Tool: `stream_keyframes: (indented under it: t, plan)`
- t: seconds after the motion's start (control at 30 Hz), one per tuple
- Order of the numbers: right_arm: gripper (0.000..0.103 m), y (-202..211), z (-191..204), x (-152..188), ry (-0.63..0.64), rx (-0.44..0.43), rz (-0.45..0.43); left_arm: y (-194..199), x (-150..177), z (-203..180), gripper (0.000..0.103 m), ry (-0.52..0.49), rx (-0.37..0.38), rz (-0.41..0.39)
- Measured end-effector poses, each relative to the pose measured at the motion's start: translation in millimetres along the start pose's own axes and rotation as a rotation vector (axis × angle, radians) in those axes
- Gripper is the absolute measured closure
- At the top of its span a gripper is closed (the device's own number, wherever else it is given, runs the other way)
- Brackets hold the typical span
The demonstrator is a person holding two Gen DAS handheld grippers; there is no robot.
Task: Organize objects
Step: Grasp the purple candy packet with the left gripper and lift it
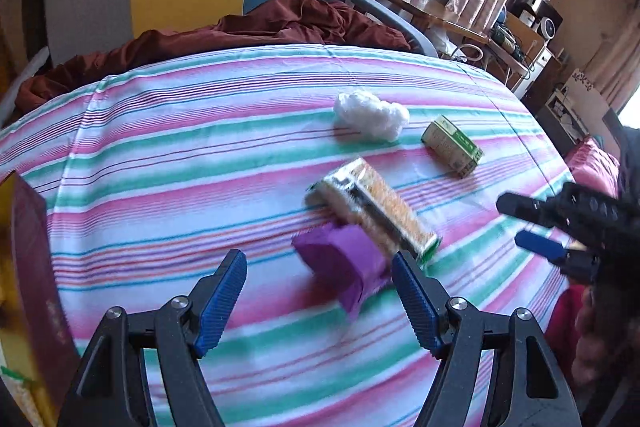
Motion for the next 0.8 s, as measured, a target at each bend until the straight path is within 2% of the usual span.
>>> stream_keyframes:
  t: [0.17, 0.23, 0.27, 0.3, 0.37, 0.5, 0.8]
  plan:
    - [0.035, -3.1, -0.9, -0.7, 0.0, -0.001, 0.011, -29.7, -13.5, -0.2, 0.028, 0.037, 0.021, 0.039]
    - [0.035, -3.8, -1.8, -1.6, -0.001, 0.003, 0.011, -40.7, -12.6, 1.8, 0.032, 0.048, 0.044, 0.066]
    - [0.035, -4.1, -2.1, -2.1, -0.003, 0.006, 0.011, -44.0, -10.9, 2.6, 0.037, 0.05, 0.051, 0.072]
    - [0.035, -4.4, -2.6, -2.4, -0.005, 0.005, 0.011, -41.5, -8.8, 2.7, 0.055, 0.041, 0.047, 0.042]
    - [0.035, -4.8, -3.1, -2.7, -0.005, 0.008, 0.012, -38.6, -5.0, 4.8, 0.058, 0.037, 0.085, 0.042]
    - [0.035, -4.7, -3.5, -2.5, -0.003, 0.016, 0.012, -26.8, 11.3, 18.2, 0.062, 0.065, 0.113, 0.035]
    - [0.035, -7.5, 4.0, 0.5, 0.034, 0.056, 0.016, 1.2, 68.3, 42.0, 0.062, 0.081, 0.084, -0.007]
Point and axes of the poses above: each gripper's, at about its wrist camera, not at the fingertips, and y roughly against the way its jaws point, z to its left, x to its underside, the point moved 1 cm from there along -y, roughly the way its jaws point, and after that the axes turned 10 degrees about z, right-handed, at the moved point
